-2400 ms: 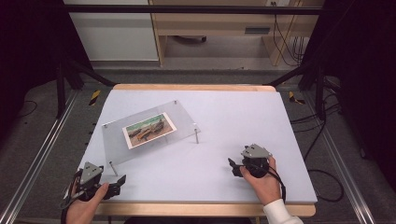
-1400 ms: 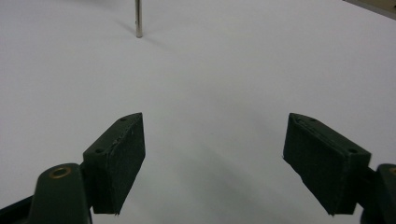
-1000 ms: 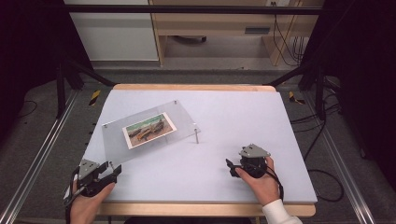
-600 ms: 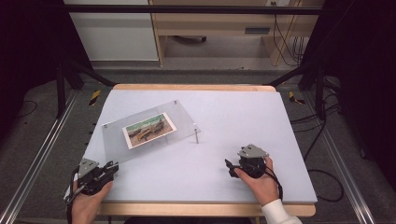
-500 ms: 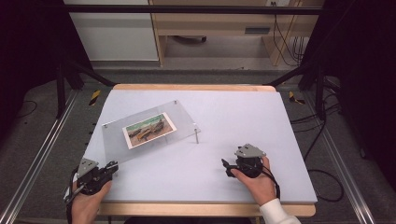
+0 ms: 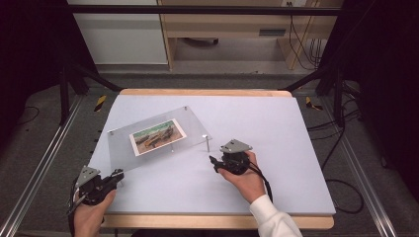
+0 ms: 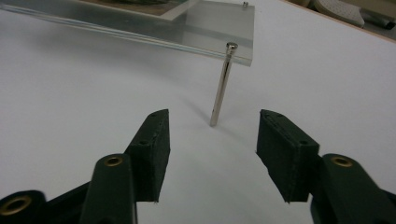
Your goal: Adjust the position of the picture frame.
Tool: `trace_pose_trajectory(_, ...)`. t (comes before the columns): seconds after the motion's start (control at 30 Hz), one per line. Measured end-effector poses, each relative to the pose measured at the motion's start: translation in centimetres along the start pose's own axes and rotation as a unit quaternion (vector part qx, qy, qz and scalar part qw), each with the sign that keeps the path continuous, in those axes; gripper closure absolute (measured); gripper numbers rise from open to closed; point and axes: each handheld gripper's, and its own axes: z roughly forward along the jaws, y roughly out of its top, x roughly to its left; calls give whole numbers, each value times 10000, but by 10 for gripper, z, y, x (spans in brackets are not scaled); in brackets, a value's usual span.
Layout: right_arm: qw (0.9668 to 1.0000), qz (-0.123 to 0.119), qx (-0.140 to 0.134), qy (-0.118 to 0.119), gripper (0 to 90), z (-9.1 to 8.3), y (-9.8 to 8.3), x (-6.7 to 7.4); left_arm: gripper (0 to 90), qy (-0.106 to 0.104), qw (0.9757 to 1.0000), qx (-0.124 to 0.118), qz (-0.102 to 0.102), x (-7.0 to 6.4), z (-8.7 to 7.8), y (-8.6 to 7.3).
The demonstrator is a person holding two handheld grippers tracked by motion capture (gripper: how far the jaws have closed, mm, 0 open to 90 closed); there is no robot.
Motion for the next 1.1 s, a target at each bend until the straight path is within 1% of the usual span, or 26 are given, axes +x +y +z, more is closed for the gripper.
trace_pose_trajectory(0.13, 9998, 117, 49, -120, 519, 23, 4, -5, 843, -59, 10000, -42, -42, 0, -1, 1)
trace_pose_trajectory(0.17, 9997, 219, -2, -118, 541, 32, 5, -7, 843, -70, 10000, -45, -39, 0, -2, 2)
trace_pose_trajectory(0.2, 9997, 219, -2, -118, 541, 32, 5, -7, 843, -76, 9999, -66, -73, 0, -1, 2)
trace_pose_trajectory(0.3, 9996, 250, 45, -127, 562, 43, 5, -9, 843, -117, 9999, -60, -103, 1, -2, 2)
trace_pose_trajectory(0.37, 9994, 324, 8, -75, 579, 47, 6, -9, 843, -140, 9998, -49, -110, 1, -2, 3)
trace_pose_trajectory(0.47, 9994, 352, -34, -38, 600, 53, 7, -8, 844, -158, 9997, -65, -153, 1, -2, 3)
trace_pose_trajectory(0.5, 9993, 361, -94, -40, 618, 56, 9, -9, 844, -163, 9997, -73, -163, 1, -2, 3)
trace_pose_trajectory(0.63, 9991, 397, -162, -63, 643, 59, 12, -11, 844, -177, 9997, -80, -160, 1, -3, 3)
trace_pose_trajectory(0.77, 9985, 501, -238, -23, 684, 63, 12, -13, 844, -194, 9996, -84, -164, 1, -3, 3)
trace_pose_trajectory(0.83, 9977, 603, -298, 14, 704, 64, 11, -14, 843, -198, 9996, -85, -164, 1, -3, 3)
trace_pose_trajectory(0.9, 9972, 633, -399, 72, 732, 65, 12, -15, 844, -202, 9996, -87, -168, 1, -3, 3)
trace_pose_trajectory(0.97, 9969, 639, -443, 103, 745, 64, 12, -15, 844, -201, 9996, -88, -171, 1, -3, 3)
trace_pose_trajectory(1.0, 9969, 639, -443, 103, 745, 64, 12, -15, 844, -202, 9996, -89, -169, 1, -3, 3)
trace_pose_trajectory(1.1, 9960, 666, -582, 94, 762, 63, 13, -17, 844, -204, 9996, -91, -174, 1, -3, 3)
